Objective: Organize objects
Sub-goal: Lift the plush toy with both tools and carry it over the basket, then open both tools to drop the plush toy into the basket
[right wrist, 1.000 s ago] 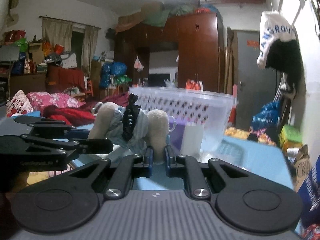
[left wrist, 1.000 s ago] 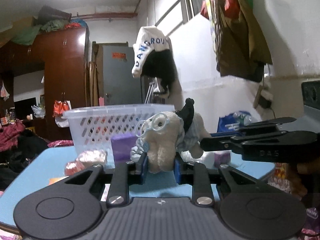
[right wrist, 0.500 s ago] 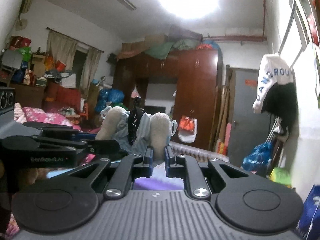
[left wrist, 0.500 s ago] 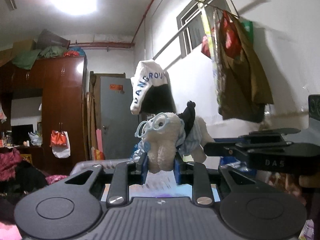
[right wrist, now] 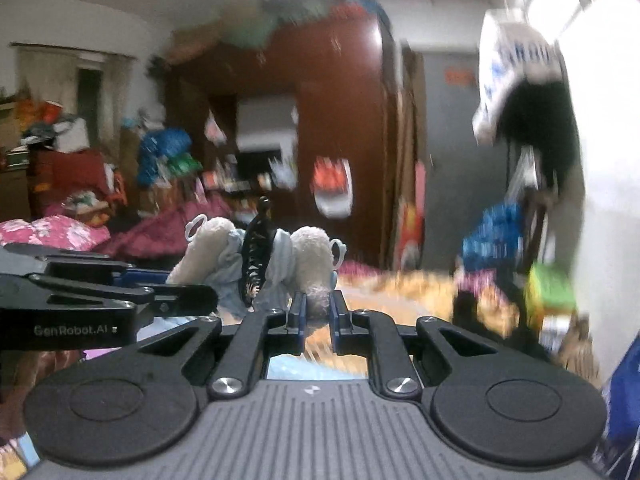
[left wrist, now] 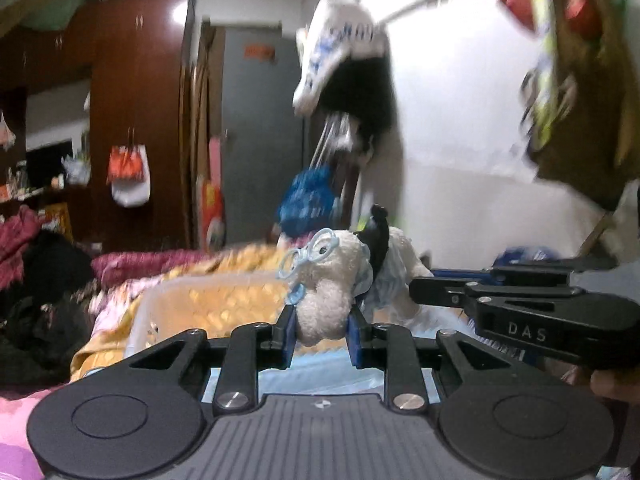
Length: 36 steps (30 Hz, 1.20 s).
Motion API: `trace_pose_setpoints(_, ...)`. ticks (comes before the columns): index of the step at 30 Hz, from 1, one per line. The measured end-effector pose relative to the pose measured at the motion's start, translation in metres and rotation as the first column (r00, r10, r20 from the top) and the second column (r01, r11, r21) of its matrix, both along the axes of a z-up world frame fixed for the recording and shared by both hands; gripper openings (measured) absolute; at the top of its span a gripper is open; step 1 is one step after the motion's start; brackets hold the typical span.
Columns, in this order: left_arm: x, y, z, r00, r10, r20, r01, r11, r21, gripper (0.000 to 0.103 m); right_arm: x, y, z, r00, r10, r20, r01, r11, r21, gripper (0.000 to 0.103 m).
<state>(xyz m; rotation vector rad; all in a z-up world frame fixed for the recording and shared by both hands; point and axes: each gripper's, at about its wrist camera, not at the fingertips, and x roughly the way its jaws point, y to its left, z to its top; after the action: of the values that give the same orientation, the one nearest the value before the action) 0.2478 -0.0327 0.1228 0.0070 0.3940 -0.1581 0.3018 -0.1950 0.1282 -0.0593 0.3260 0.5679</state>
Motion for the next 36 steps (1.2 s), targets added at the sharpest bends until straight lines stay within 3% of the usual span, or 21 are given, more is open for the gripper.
trace_pose_setpoints(6,0.051,0.012,-0.014,0.989,0.062,-0.132,-0.06,0.998,0.019,0.028,0.042,0.014,-0.019,0.983,-0.032,-0.179,0.019,0.997,-0.075,0.014)
trace_pose_setpoints(14,0.07,0.019,-0.03,0.971,0.083,-0.222,-0.081,0.997,0.017,0.027,0.037,0.019,-0.026,0.963,-0.079,-0.257,0.037,0.985,-0.166,0.014)
trace_pose_setpoints(18,0.069,0.023,-0.039,0.97,0.09,-0.224,-0.091,0.996,0.005,0.028,0.044,0.022,-0.029,0.956,-0.095,-0.278,0.045,0.983,-0.18,0.017)
trace_pose_setpoints(19,0.067,0.024,-0.039,0.973,0.097,-0.211,-0.099,0.995,0.001,0.034,0.044,0.022,-0.03,0.954,-0.094,-0.285,0.041,0.981,-0.187,0.02)
trace_pose_setpoints(20,0.064,0.025,-0.039,0.974,0.105,-0.2,-0.108,0.994,-0.008,0.047,0.046,0.021,-0.028,0.954,-0.096,-0.285,0.042,0.981,-0.189,0.024)
trace_pose_setpoints(21,0.06,0.027,-0.038,0.977,0.11,-0.185,-0.116,0.993,-0.022,0.054,0.046,0.019,-0.027,0.956,-0.103,-0.276,0.054,0.982,-0.181,0.035)
trace_pose_setpoints(22,0.056,0.029,-0.035,0.981,0.109,-0.162,-0.116,0.993,-0.033,0.068,0.044,0.015,-0.024,0.959,-0.109,-0.263,0.066,0.984,-0.165,0.046)
trace_pose_setpoints(23,0.051,0.03,-0.032,0.985,0.109,-0.132,-0.115,0.993,-0.039,0.076,0.042,0.01,-0.02,0.963,-0.103,-0.249,0.069,0.988,-0.14,0.051)
trace_pose_setpoints(28,0.002,0.026,-0.011,0.996,0.092,0.003,-0.092,0.996,-0.013,0.082,0.02,-0.023,0.002,0.987,-0.091,-0.132,0.087,0.996,-0.038,0.096)
trace_pose_setpoints(31,-0.044,0.026,-0.007,0.995,0.069,0.066,-0.069,0.998,0.005,0.083,-0.012,-0.049,0.007,0.997,-0.065,-0.052,0.066,0.997,0.034,0.103)
trace_pose_setpoints(36,-0.118,0.04,-0.023,0.99,0.018,0.137,-0.01,0.998,-0.057,0.084,-0.077,-0.096,-0.016,1.0,0.004,0.016,-0.006,0.99,0.143,0.103)
